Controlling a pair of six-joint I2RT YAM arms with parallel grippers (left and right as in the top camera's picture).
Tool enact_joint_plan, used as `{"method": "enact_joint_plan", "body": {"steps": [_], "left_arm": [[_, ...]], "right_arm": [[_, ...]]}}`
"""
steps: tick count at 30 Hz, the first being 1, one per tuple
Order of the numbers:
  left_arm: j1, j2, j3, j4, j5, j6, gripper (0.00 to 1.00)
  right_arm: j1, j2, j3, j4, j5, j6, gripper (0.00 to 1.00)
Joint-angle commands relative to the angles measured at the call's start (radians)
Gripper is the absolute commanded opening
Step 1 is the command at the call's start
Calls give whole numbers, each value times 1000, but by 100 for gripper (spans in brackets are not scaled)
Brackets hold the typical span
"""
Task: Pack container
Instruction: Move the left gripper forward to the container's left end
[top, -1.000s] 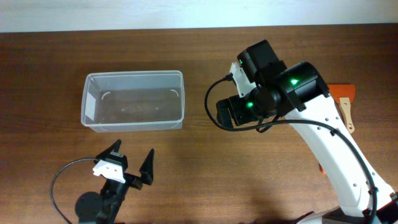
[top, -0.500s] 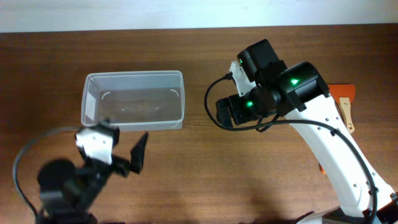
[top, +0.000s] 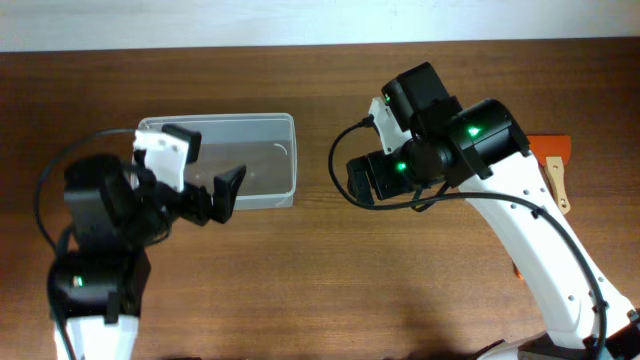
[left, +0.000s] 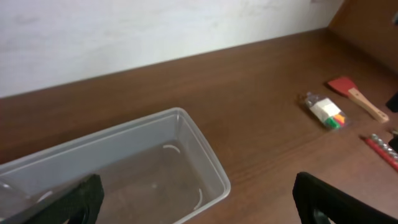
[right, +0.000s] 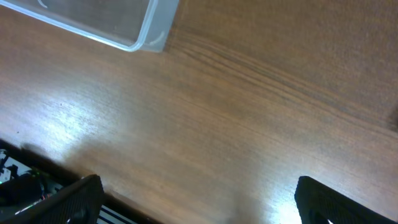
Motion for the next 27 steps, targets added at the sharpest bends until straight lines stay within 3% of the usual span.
{"method": "enact_joint_plan", "body": {"steps": [1,8,20,27], "left_arm": [[3,76,159,-61,18,24,99],[3,244,480,-374,-126,98,99],[3,305,482,-395,-134,67,99],[3,326,482,-494,-214,67,99]], "right_arm": [[10,0,21,15,5,5,99],[10,0,21,22,1,6,99],[10,0,21,86,-95,6,99],[32,15,21,191,-142,6,99]]}}
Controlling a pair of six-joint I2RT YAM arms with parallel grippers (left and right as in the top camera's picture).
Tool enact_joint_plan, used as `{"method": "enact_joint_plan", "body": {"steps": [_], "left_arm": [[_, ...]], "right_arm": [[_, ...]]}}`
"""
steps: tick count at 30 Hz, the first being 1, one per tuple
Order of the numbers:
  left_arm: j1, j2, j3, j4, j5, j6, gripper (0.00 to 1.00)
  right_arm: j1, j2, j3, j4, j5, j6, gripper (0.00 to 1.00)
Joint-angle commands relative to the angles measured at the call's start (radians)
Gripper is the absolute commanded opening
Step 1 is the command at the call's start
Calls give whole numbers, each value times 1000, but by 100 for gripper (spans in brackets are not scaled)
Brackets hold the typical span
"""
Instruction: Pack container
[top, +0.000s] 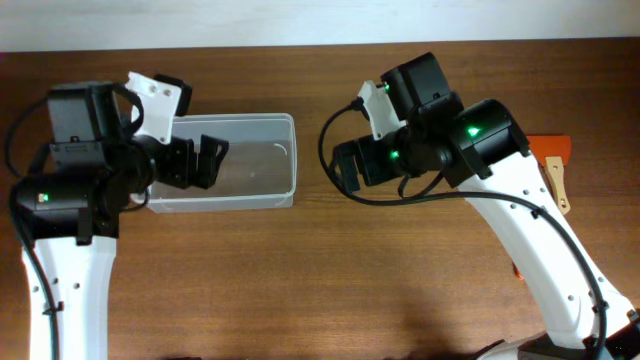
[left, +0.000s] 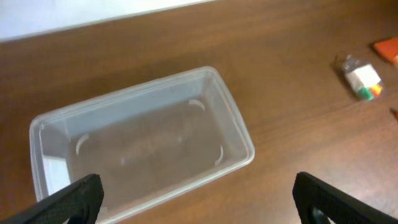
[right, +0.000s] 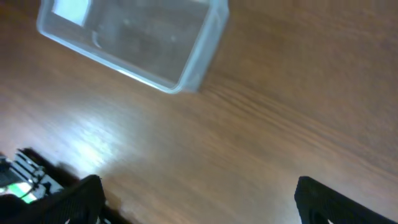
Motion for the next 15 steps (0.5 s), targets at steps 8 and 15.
{"method": "enact_joint_plan", "body": {"steps": [8,15], "left_arm": [[3,21,9,-26,-74,-6,99],[3,22,9,-61,-133,-6,99]], "right_arm": [[135,136,21,57,-39,5,99],[151,226,21,58,-26,5,99]]}}
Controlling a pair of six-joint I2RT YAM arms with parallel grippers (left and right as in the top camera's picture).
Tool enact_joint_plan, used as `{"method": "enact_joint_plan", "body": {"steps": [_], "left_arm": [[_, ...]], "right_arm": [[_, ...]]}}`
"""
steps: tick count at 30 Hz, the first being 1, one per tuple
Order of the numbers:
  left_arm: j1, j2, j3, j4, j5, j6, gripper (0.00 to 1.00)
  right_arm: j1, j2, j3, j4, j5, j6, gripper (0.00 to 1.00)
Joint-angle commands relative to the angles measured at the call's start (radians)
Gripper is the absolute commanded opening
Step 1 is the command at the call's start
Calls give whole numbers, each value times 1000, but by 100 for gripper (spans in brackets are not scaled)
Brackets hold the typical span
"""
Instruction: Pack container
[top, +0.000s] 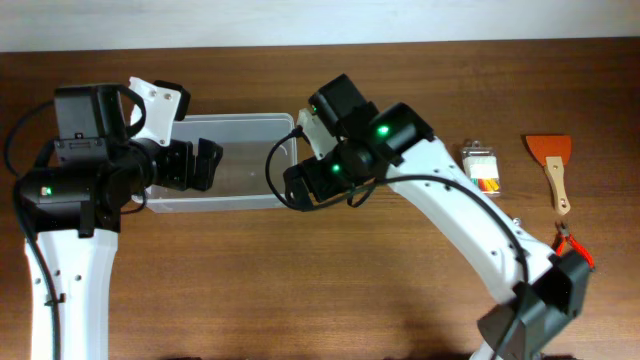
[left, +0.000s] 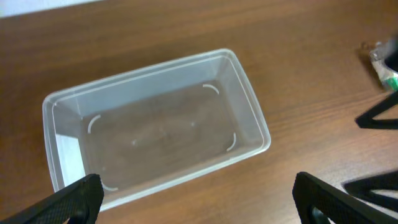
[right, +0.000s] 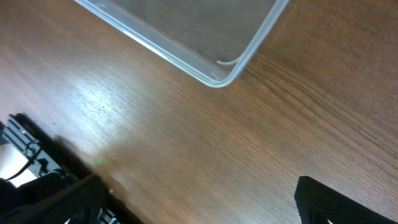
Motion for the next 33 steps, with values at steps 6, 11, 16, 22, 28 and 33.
{"method": "enact_joint_plan", "body": {"steps": [6,11,16,22,28,33], "left_arm": [[3,22,9,-114,-476,-114,99],[11,41,9,-135,-515,-163,99],[29,61,9,-135,-515,-164,99],[64,66,9,-137,-515,-165,99],[67,67,9,-158,-515,-166,99],[67,67,7,-175,-515,-177,99]], "right_arm": [[3,32,18,33,49,5,99],[3,33,18,115,77,5,99],[3,47,18,187,123,5,99],[2,89,18,211,185,5,99],[2,111,18,237,190,5,99],[2,130,18,255,190,5,99]]}}
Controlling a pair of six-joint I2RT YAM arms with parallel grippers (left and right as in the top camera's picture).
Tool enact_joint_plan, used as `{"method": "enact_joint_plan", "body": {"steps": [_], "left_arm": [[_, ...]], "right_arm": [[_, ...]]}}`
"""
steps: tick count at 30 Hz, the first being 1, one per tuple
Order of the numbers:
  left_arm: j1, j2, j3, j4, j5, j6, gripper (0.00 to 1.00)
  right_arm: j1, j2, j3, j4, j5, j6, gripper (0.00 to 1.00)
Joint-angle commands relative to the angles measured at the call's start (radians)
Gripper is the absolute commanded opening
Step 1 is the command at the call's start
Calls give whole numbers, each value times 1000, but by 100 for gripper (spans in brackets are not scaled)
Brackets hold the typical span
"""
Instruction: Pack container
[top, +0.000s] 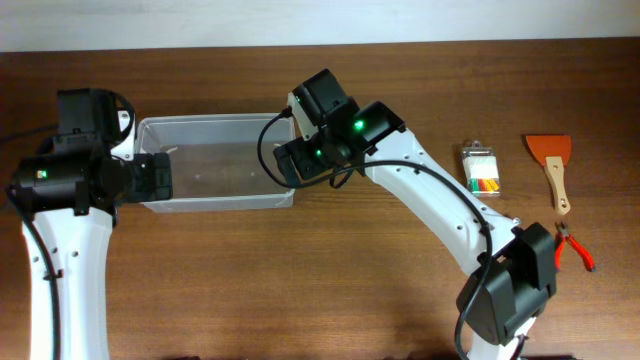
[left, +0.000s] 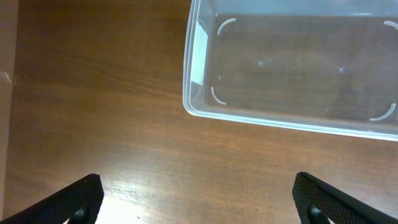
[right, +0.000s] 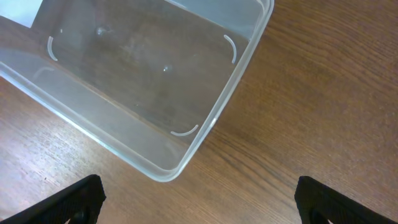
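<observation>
An empty clear plastic container (top: 215, 170) lies on the brown table at the left. My left gripper (top: 158, 178) hangs open over its left end; in the left wrist view the container (left: 292, 62) fills the upper right, beyond the left gripper (left: 199, 205). Open too, my right gripper (top: 285, 160) hovers over the container's right end, with the tub (right: 143, 74) at the upper left ahead of the right gripper (right: 199, 202). Neither holds anything.
At the right of the table lie a clear packet of coloured pieces (top: 481, 170), an orange scraper with a wooden handle (top: 550, 160) and red-handled pliers (top: 572, 245). The right arm stretches across the table's middle.
My left gripper has shifted from over the container's left half to its left end. The right gripper has moved from the front right corner to over the right end. The container stays put.
First my left gripper was low at the container's front and the right gripper stood over the table's middle, covering the packet. Then the left hung over the container and the right was further left. Now both flank the container's ends, open throughout.
</observation>
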Motion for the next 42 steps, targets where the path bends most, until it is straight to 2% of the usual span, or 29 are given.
{"method": "enact_joint_plan", "body": {"steps": [1,28,34,42], "left_arm": [[4,6,7,-10,-11,-32,99],[4,7,-27,-37,-13,-51,99],[4,7,-27,-33,-11,-204,99],[4,7,-26,-15,23,-210,99]], "right_arm": [[2,31,17,16,19,5,99],[2,171,17,86,20,47,99],[2,192,17,108,49,126,99],[2,216,17,100,72,140,99]]}}
